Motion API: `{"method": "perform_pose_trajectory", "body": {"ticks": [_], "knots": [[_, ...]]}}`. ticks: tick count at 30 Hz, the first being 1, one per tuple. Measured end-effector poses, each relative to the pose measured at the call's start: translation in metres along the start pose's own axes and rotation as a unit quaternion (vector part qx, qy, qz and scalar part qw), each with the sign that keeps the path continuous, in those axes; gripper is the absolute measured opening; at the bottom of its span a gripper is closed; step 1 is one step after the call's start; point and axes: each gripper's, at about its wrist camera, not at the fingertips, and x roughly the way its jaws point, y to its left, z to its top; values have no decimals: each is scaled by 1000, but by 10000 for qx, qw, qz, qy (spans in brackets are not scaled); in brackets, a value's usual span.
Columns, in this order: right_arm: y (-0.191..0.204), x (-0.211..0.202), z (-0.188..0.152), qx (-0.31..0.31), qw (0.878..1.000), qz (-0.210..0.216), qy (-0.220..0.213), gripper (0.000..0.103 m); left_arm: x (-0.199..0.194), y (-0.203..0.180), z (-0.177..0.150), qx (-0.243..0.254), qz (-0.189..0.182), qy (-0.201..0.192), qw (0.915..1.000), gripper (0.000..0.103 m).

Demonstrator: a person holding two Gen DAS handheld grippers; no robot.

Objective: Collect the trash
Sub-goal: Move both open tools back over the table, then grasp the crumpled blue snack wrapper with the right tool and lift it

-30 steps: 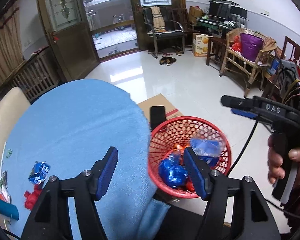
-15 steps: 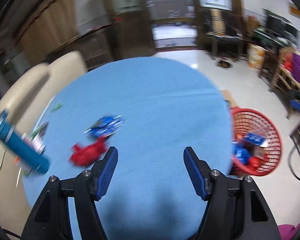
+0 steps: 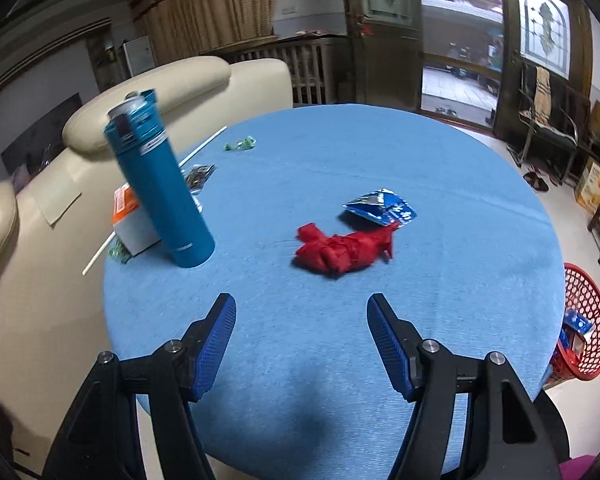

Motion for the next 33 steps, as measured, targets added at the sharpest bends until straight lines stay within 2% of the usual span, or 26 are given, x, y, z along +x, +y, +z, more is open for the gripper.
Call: {"method": "perform_pose_trajectory", "body": {"ticks": [9, 14, 19, 21, 26, 29, 31, 33], "knots": [[86, 66, 3, -711, 9933, 538, 740, 71, 14, 19, -16, -153, -109, 88, 9998, 69], [146, 125, -1, -1397, 9800, 783, 1182, 71, 24, 38, -23, -358, -86, 201, 9991, 69], [189, 191, -9, -1656, 9676, 883, 1687, 71, 37, 55, -30, -494, -22, 309, 9983, 69], [202, 216, -12, -1567, 9632, 970, 1955, 71, 43, 61, -32, -551, -13, 365, 9978, 69], [225, 263, -13, -1237, 9600, 986, 2308, 71, 55, 71, -36, -718, -89, 467, 9963, 69], [231, 291, -13, -697, 9555, 1080, 2654, 71, 57, 74, -38, -760, -133, 483, 9959, 69], [232, 309, -15, -347, 9525, 1018, 2848, 71, 56, 76, -39, -774, -154, 468, 9958, 69], [232, 327, -16, -55, 9516, 785, 2971, 71, 54, 79, -40, -782, -163, 426, 9959, 69]]}}
